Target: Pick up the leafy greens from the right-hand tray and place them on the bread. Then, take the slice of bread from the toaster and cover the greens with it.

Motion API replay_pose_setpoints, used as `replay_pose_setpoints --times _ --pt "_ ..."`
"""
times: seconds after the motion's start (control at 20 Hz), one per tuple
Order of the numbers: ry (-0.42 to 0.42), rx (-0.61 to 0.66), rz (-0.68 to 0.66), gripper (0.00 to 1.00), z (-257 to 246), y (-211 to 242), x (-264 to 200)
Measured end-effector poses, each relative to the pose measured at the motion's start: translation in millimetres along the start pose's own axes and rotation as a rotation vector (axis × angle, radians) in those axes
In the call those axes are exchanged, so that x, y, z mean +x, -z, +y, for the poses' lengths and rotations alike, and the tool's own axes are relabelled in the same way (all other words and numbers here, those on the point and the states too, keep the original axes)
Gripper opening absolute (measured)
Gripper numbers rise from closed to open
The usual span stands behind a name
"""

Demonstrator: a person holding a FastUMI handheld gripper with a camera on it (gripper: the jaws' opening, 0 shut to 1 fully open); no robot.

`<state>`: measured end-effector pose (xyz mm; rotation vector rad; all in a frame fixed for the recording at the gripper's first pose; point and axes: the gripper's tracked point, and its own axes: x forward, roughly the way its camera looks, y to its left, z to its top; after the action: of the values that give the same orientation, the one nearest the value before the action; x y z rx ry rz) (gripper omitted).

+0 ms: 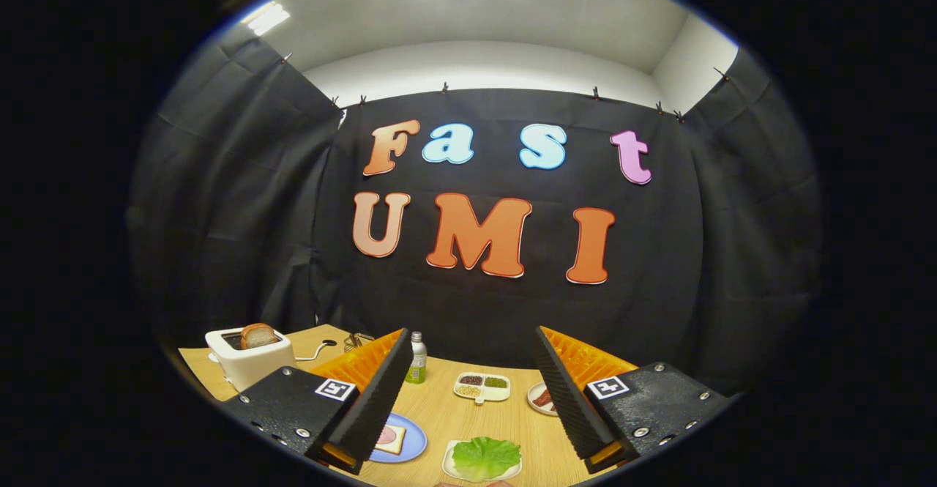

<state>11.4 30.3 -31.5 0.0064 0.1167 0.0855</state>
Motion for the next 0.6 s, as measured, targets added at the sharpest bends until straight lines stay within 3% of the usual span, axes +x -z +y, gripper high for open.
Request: replay_pose_setpoints --times 0.2,0.6 --pt "0.005 -0.014 0.083 0.99 -7 18 14" --pt "-0.093 0.069 0.353 0.99 0 75 28"
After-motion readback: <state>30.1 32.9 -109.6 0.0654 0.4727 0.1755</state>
